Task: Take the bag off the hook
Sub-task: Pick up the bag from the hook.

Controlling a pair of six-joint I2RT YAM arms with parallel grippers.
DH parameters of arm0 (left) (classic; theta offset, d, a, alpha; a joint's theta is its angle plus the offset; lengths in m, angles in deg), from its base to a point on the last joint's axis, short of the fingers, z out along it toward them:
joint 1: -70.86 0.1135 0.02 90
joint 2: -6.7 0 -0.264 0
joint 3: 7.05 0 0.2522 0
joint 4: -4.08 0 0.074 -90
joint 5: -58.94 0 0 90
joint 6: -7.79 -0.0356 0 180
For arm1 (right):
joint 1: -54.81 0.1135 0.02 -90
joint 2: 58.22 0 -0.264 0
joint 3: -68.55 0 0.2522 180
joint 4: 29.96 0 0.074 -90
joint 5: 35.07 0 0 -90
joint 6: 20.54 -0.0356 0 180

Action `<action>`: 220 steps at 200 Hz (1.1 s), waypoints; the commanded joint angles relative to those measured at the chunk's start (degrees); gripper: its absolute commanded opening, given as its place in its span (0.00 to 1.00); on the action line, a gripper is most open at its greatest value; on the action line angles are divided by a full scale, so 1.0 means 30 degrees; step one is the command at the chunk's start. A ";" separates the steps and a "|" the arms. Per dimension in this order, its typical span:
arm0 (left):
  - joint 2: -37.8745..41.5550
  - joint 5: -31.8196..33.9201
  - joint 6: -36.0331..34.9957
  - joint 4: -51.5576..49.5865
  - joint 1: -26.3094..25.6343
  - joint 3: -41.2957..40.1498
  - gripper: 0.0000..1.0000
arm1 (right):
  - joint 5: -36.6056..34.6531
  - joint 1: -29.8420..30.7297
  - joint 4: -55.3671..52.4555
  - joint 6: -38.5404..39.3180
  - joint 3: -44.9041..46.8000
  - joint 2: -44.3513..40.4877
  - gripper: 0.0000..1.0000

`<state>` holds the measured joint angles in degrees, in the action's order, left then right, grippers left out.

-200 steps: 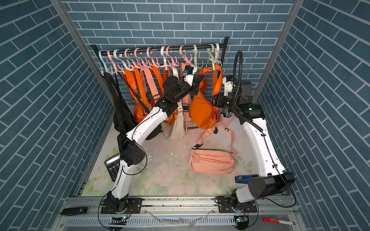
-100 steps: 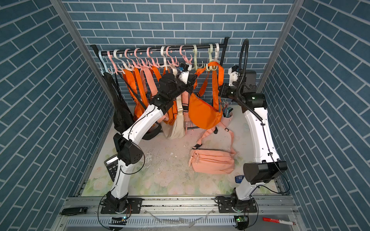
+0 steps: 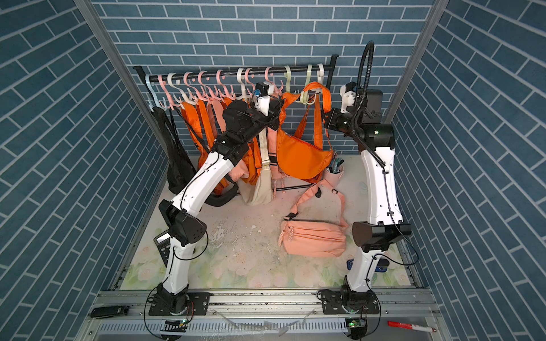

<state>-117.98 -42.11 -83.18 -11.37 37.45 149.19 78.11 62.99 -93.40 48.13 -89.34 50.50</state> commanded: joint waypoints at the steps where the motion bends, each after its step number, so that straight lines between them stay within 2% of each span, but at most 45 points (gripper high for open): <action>1: 0.0596 0.0197 0.0041 0.0037 0.0195 0.0383 0.00 | 0.0924 -0.0175 -0.0106 -0.0837 -0.0852 0.0378 0.00; 57: 0.1036 0.0257 -0.0100 0.0154 0.0287 0.0029 0.00 | 0.2008 -0.0445 0.2013 -0.1687 -0.0849 0.0488 0.00; 106: 0.1522 0.0427 -0.0231 -0.0014 0.0381 0.0032 0.00 | 0.3587 -0.0709 0.5500 -0.3556 -0.1036 0.0840 0.00; 220: 0.3518 0.0843 -0.0701 -0.0536 0.0907 -0.1590 0.00 | 0.5776 -0.0871 1.5144 -0.9639 -0.1995 0.3321 0.00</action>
<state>-109.85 -40.09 -84.40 -12.90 39.18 145.56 93.23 60.52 -57.86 26.32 -93.12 58.35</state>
